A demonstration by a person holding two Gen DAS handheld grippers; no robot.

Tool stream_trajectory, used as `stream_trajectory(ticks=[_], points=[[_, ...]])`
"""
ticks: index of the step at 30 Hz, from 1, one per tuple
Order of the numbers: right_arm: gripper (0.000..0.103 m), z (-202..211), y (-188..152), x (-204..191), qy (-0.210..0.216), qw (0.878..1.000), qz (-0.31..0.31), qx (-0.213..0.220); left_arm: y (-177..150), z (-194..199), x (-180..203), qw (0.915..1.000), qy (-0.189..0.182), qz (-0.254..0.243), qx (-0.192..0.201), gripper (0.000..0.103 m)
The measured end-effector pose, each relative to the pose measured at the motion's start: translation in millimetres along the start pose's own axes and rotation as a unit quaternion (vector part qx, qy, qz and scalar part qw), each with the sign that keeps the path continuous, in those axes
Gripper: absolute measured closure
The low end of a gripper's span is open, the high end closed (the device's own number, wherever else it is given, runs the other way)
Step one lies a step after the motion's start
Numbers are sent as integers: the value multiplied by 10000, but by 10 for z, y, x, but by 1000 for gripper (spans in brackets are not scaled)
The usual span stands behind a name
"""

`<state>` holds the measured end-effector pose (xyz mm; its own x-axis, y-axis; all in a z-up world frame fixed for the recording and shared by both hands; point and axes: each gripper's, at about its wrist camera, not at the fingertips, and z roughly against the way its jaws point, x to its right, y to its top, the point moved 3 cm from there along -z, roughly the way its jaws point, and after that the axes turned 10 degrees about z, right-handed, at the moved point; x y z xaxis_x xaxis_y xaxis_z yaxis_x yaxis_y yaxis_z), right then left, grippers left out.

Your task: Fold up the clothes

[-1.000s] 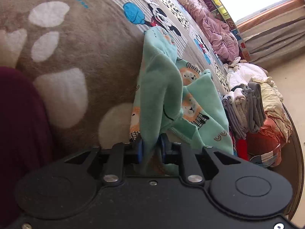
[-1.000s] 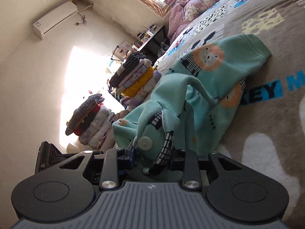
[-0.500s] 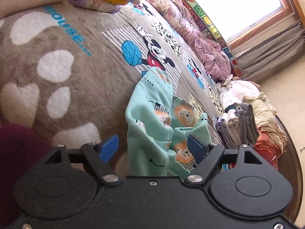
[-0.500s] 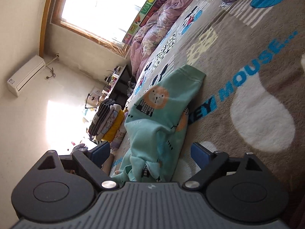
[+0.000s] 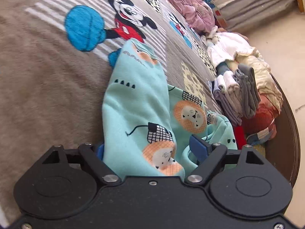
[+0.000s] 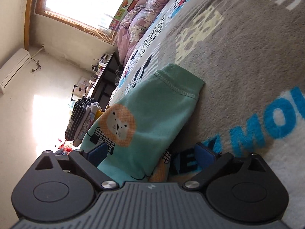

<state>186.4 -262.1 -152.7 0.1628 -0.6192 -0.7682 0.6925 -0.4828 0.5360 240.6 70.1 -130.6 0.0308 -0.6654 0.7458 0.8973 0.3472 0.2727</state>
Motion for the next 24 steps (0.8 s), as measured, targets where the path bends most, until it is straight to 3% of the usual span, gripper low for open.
stream_trajectory(ticks=[1,4,5,6,10,16,19,20,21,22,23,24], points=[[7,-82,42,-15,110,9998,134,-75,18,-90,34,9999,84,-120,-46,32],[45,-313,117,-50,286,9980,464,-304,12,-283,140,9989,153,-437,8,47],[52,-373,120,-59,284,9975,546,-358,-10,-322,169,9988,73,-475,15,69],[55,-407,122,-78,301,9969,618,-373,-36,-345,202,9987,17,-509,42,76],[63,-430,263,-199,650,9947,706,-376,-29,-335,448,9952,-85,-913,329,81],[64,-296,837,-286,1150,9894,760,460,410,-219,981,9869,-744,-991,1034,83],[64,-208,1226,-335,1130,9842,975,950,729,-362,1226,9822,-931,-977,1305,82],[60,-183,1349,-326,971,9832,1065,1120,837,-422,1281,9809,-960,-948,1399,79],[52,-167,1461,-284,727,9822,1131,1313,935,-533,1259,9816,-864,-865,1470,57],[15,-160,1558,-195,429,9807,1155,1520,980,-657,1179,9849,-522,-751,1472,41],[3,-158,1618,-72,172,9797,1119,1655,1011,-768,1096,9867,-208,-656,1475,36],[2,-182,1673,88,-68,9806,994,1686,930,-786,986,9859,-133,-720,1504,36]])
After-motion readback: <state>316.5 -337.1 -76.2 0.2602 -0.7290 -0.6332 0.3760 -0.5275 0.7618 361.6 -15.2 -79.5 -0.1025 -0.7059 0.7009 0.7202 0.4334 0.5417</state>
